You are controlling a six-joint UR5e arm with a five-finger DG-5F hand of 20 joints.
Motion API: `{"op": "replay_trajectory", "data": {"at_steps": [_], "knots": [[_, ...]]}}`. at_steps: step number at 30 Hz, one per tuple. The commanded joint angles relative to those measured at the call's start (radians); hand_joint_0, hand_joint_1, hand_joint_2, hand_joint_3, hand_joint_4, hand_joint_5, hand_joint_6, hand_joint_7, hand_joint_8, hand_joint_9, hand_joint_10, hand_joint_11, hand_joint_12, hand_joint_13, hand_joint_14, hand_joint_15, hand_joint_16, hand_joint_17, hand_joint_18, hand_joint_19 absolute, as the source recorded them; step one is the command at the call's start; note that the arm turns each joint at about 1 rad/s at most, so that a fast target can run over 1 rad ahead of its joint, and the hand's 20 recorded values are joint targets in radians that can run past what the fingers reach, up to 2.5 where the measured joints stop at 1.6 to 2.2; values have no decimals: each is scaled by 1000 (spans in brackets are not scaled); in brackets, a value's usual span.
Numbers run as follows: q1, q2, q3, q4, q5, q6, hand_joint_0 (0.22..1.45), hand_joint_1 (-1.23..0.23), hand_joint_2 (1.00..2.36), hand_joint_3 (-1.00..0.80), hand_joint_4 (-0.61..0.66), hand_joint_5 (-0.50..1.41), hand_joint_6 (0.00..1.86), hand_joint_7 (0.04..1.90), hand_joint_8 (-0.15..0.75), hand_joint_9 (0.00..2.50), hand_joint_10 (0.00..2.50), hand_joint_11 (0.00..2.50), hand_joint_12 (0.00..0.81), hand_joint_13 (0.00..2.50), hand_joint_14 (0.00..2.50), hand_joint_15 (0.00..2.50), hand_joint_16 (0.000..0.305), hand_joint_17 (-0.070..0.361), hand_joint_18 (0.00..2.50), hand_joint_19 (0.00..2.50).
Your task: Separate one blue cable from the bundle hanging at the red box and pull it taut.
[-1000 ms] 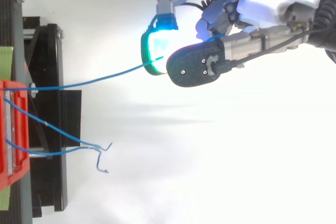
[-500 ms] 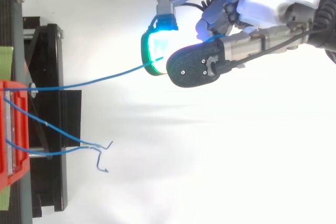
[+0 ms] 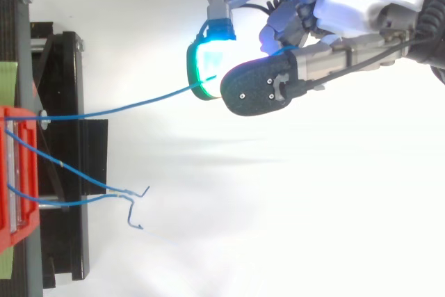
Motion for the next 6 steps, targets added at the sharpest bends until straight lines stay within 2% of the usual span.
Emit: {"op": "replay_trajectory", "data": {"at_steps": [1,6], "knots": [[0,0,0,1,0,0,629,-743,1020,-87,5,-154,857,1199,276,1116,981,1622,365,1016,2317,1513,41,93,1384,1433],[0,0,-1,1,0,0,628,-744,1020,-81,5,-153,856,1203,279,1124,975,1636,358,1016,2320,1496,42,94,1385,1430]]}}
